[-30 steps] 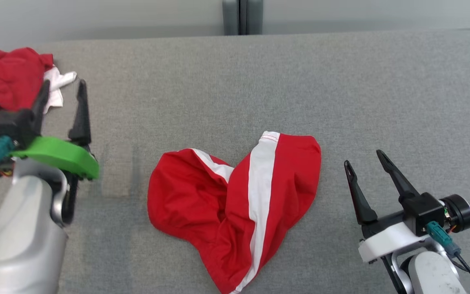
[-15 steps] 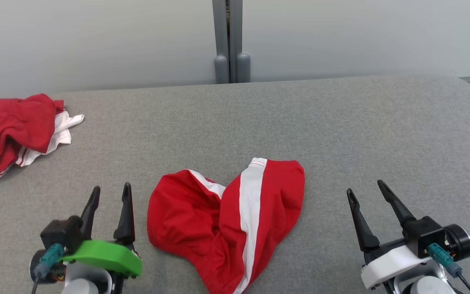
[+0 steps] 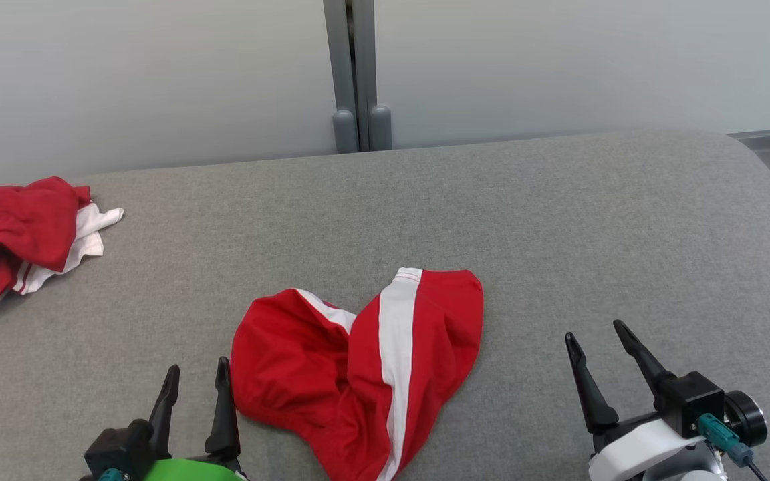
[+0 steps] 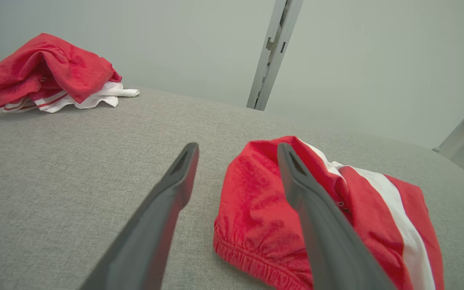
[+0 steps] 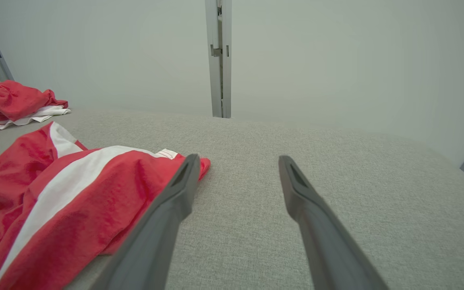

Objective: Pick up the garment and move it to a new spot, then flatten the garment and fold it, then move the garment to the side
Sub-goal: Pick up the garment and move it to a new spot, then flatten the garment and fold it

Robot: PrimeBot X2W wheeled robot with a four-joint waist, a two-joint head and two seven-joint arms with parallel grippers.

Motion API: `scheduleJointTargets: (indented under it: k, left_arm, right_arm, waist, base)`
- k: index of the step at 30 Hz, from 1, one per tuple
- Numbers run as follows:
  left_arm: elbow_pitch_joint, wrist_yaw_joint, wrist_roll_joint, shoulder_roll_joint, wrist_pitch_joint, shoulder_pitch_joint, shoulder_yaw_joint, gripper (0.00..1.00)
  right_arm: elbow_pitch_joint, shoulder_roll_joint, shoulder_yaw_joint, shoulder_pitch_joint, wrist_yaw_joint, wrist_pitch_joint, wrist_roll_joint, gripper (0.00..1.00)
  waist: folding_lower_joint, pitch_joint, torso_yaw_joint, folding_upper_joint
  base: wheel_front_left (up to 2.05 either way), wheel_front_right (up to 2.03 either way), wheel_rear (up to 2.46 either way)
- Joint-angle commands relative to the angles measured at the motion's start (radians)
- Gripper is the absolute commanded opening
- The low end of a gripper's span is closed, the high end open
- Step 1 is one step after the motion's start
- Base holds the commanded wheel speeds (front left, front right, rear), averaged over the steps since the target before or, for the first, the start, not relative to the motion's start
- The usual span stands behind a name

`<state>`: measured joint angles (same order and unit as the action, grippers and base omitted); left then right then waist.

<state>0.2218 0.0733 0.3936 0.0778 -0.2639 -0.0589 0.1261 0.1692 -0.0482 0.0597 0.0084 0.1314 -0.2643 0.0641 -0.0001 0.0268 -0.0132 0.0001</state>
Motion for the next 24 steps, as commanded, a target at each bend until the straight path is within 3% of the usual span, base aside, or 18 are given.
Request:
scheduleJointTargets:
  k: [1,24]
  left_arm:
    - [-0.005,0.009,-0.016,-0.004,-0.001,-0.014,-0.006,1.00]
    - [0.029,0.040,-0.059,-0.027,-0.001,-0.030,-0.028,1.00]
  right_arm:
    - [0.004,-0.004,0.003,0.002,-0.001,0.000,0.008,1.00]
    - [0.019,-0.004,-0.019,-0.016,-0.001,0.000,0.036,1.00]
  waist:
    - [0.0001,0.001,0.001,-0.0001]
    - [0.0001,0.010,0.002,-0.0001]
  base:
    - [0.00,0.00,0.00]
    - [0.00,0.00,0.00]
